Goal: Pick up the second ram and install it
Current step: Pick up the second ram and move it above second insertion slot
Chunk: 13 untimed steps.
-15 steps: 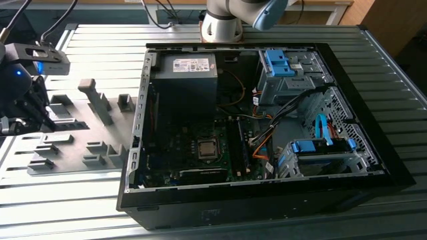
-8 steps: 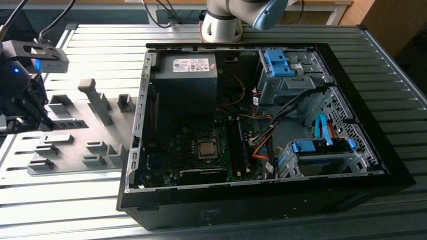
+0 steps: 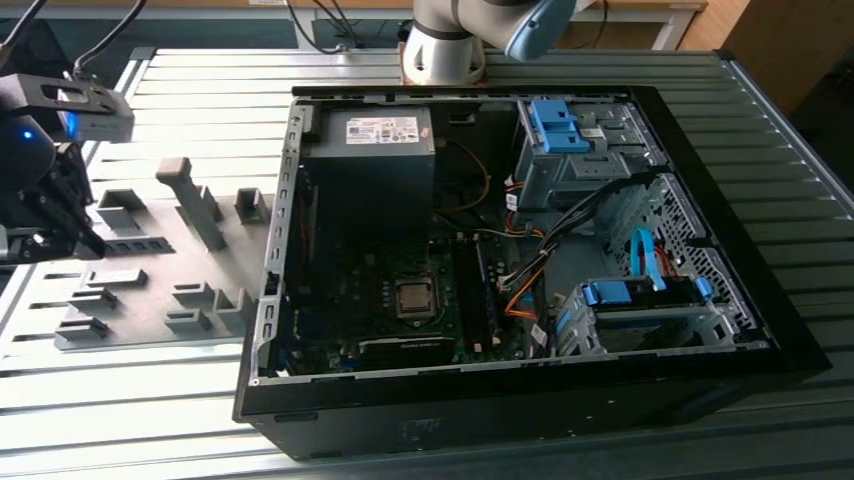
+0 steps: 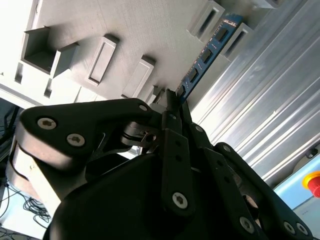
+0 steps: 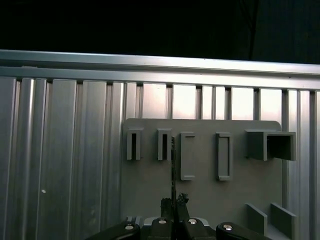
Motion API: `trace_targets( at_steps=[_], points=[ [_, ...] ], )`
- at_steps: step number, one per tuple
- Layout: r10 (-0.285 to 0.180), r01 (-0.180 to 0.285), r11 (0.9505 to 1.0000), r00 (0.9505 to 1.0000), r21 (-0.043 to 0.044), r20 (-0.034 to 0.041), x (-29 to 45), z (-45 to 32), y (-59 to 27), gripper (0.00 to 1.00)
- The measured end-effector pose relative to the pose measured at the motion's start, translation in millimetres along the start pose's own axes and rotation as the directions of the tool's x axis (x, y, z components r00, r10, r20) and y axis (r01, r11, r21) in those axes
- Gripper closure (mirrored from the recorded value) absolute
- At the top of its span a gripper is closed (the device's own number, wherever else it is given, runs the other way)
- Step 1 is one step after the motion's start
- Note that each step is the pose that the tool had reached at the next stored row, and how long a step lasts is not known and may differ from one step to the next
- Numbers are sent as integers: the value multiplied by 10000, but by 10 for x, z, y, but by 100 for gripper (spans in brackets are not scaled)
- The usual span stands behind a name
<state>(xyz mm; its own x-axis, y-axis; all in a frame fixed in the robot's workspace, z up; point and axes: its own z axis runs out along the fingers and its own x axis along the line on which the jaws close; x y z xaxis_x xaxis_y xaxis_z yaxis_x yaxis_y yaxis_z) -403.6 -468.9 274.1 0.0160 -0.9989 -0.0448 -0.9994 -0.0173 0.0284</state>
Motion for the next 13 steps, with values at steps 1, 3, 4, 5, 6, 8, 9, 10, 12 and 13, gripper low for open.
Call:
trace_targets(
  at_steps=[1,3,4,5,6,8,9,10,12,13],
  points=[
    [0,0,10000,10000,0,0,0,-7,0,86],
    [0,0,10000,10000,1,0,-1,-20,1,86],
    [0,0,10000,10000,0,0,-1,-27,1,86],
    [0,0,10000,10000,0,0,-2,-34,1,86],
    [0,0,10000,10000,0,0,-2,-42,1,86],
    [0,0,10000,10000,0,0,-3,-57,2,86],
    [0,0,10000,10000,1,1,-3,-64,2,86],
    [0,0,10000,10000,1,1,-3,-72,2,86],
    [0,0,10000,10000,0,0,-4,-89,3,86],
    [0,0,10000,10000,0,0,-4,-97,3,86]
  ],
)
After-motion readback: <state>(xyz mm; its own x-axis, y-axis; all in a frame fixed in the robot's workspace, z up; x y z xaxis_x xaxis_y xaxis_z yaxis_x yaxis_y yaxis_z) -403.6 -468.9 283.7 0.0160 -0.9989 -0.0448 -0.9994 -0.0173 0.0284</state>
